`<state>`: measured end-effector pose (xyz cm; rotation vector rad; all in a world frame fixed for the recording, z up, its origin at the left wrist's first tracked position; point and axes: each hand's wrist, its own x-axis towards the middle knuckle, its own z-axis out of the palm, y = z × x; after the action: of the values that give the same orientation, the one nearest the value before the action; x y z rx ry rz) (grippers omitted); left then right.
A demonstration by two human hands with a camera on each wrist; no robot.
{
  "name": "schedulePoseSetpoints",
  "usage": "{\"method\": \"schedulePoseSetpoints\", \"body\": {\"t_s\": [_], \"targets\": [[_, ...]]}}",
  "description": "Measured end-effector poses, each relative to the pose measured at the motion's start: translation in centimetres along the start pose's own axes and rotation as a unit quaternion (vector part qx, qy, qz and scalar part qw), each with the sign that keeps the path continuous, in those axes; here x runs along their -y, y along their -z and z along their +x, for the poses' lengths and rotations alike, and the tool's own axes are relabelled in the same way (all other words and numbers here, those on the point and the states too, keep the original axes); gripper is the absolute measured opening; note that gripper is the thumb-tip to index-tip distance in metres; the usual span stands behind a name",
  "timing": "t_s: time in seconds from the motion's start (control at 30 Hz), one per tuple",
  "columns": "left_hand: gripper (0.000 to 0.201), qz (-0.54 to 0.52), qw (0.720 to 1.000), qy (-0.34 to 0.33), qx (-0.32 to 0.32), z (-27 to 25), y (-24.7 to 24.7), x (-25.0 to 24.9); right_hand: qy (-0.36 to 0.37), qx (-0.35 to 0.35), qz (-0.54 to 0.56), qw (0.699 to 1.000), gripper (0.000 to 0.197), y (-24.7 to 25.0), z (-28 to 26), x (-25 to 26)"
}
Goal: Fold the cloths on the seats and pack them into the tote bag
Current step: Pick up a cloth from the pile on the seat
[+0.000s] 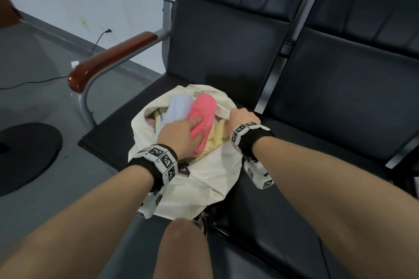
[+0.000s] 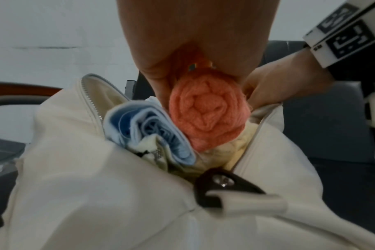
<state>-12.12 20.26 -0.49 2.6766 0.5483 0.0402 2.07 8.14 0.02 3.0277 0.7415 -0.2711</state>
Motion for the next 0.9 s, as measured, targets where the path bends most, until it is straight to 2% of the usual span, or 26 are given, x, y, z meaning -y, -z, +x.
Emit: {"method": "schedulePoseSetpoints", "body": {"t_s": [0.13,0.27,0.37,0.5,0.57,0.63,0.67,0.73,0.8,0.87,0.9], "targets": [[0.049,0.025,0.998,-0.064,-0.004,0.5,-1.6,-0.5,-0.002,0.022,0.002,1.0,0.016,0.2,0.7,-0.4],[0.048,0.042,0.996,-0.079,-0.013,0.7,-3.5,-0.8,0.005,0.048,-0.019,0.999,0.018,0.0,0.8,-1.1],[0.046,0.064,0.993,-0.099,-0.011,0.7,-4.1,-0.6,-0.037,0.015,0.021,0.999,0.016,0.4,1.3,-2.2],[0.044,0.09,0.988,-0.129,0.003,0.4,-4.0,-0.4,-0.097,-0.062,0.188,0.976,0.028,1.7,2.1,-3.1],[0.045,0.109,0.984,-0.138,0.018,0.3,-3.9,-0.2,-0.081,-0.087,0.233,0.965,0.032,2.4,1.5,-2.4],[0.046,0.145,0.978,-0.15,0.03,0.6,-4.0,-0.4,-0.024,-0.101,0.235,0.967,0.035,3.0,-0.1,-0.8],[0.047,0.155,0.976,-0.146,0.036,0.8,-4.2,-0.7,0.013,-0.103,0.232,0.967,0.036,3.1,-1.1,0.2],[0.047,0.157,0.982,-0.096,0.034,1.4,-4.6,-2.0,0.064,-0.091,0.226,0.968,0.036,3.1,-3.1,1.7],[0.046,0.151,0.987,-0.042,0.03,1.9,-4.9,-3.7,0.061,-0.058,0.211,0.974,0.035,2.2,-4.3,1.8],[0.055,0.116,0.991,-0.049,0.044,2.3,-5.2,-5.0,0.038,-0.023,0.203,0.978,0.035,1.0,-4.6,0.4],[0.053,0.076,0.994,-0.057,0.06,2.3,-5.2,-5.3,0.023,-0.002,0.201,0.979,0.037,0.7,-4.7,-0.4]]}}
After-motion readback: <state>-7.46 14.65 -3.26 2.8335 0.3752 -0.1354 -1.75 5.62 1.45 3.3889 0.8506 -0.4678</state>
